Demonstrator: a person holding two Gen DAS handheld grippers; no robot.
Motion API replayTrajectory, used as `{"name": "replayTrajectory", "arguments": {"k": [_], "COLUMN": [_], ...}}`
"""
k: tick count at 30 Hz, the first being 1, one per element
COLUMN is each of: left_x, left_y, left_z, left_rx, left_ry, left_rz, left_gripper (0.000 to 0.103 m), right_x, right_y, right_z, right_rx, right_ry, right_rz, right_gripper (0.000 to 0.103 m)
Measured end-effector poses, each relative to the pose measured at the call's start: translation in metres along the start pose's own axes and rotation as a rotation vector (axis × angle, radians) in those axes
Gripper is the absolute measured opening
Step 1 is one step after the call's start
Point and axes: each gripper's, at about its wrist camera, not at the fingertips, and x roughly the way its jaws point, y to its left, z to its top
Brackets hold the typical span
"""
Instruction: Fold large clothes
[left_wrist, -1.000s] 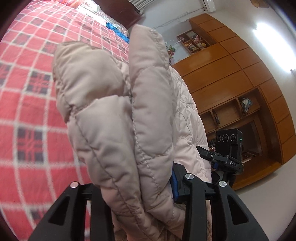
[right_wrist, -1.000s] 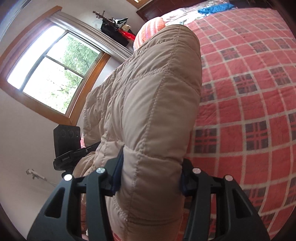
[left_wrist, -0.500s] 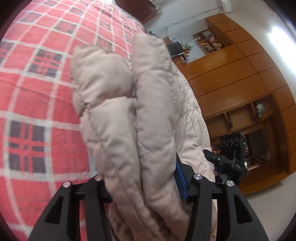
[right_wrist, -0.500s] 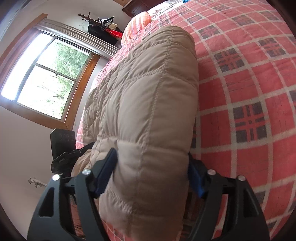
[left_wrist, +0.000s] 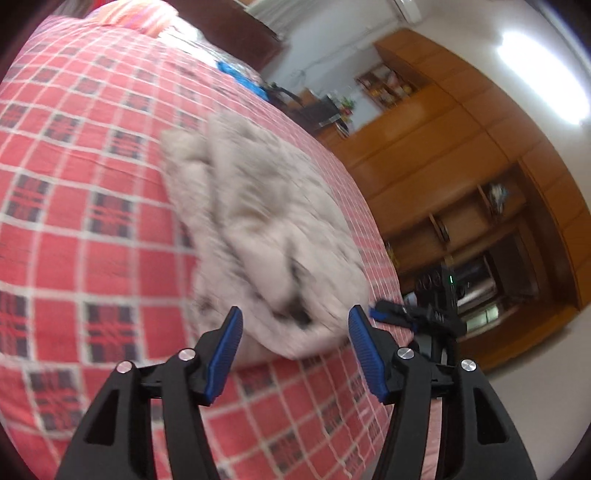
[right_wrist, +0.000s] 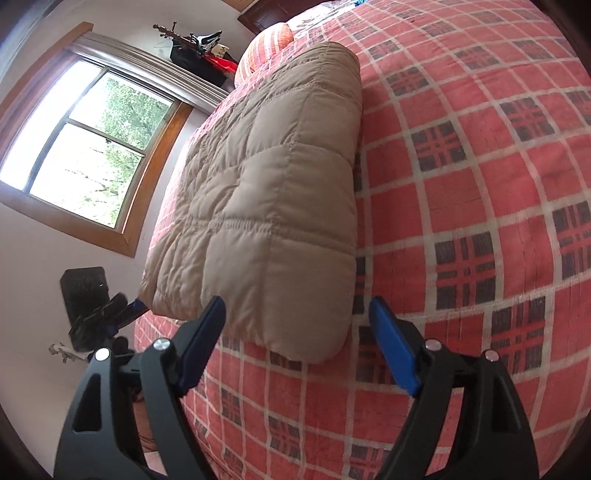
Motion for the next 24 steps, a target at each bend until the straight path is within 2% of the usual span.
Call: {"name": "replayTrajectory", "arguments": {"k": [2,5,9,10,15,18,21,24], "left_x": [0.012,0.026,0.031,0.03,0.027,0.039,0.053,0.052], "left_y": [-0.009,-0.019,-0.006,-0.003,0.017,0.038,0.06,0.064], "left_z": [0.001,0.004,0.003,0.0,-0.011,-0.014,-0.02,-0.023], "left_rx": [0.011,0.018,-0.02,-0.022,-0.034,-0.07,-0.107,-0.115], "left_ry": [0.022,0.021,0.045,0.05,0.085,0.127,0.158,0.154], "left_rz": [0.014,0.056,0.041,0.031,0.005,0.023,0.031,0.021], "left_gripper": [0.06,0.057,0.02,0.014,0.01,0.01,0.01,0.01], "right_x": [0.003,0.018,0.024,0.024,0.028,0.038,0.05,0.053], "right_y": [0.0,0.011,0.016,0.017,0.027,0.029,0.026,0.023], "right_z": [-0.003,-0.001,-0.005,-0.006,-0.011,-0.014,-0.014,-0.016], "right_rx": [0.012,0.021,0.006,0.003,-0.037,-0.048,-0.034,-0.021], "right_ry": [0.009,0.025,0.032,0.031,0.034,0.054,0.075,0.074], "right_rz": [-0.016,-0.025,-0.049,-0.047,-0.078,-0.12,-0.124,-0.112], "right_gripper": [0.08,0.073,0.065,0.063,0.059,0.059,0.058,0.058]}}
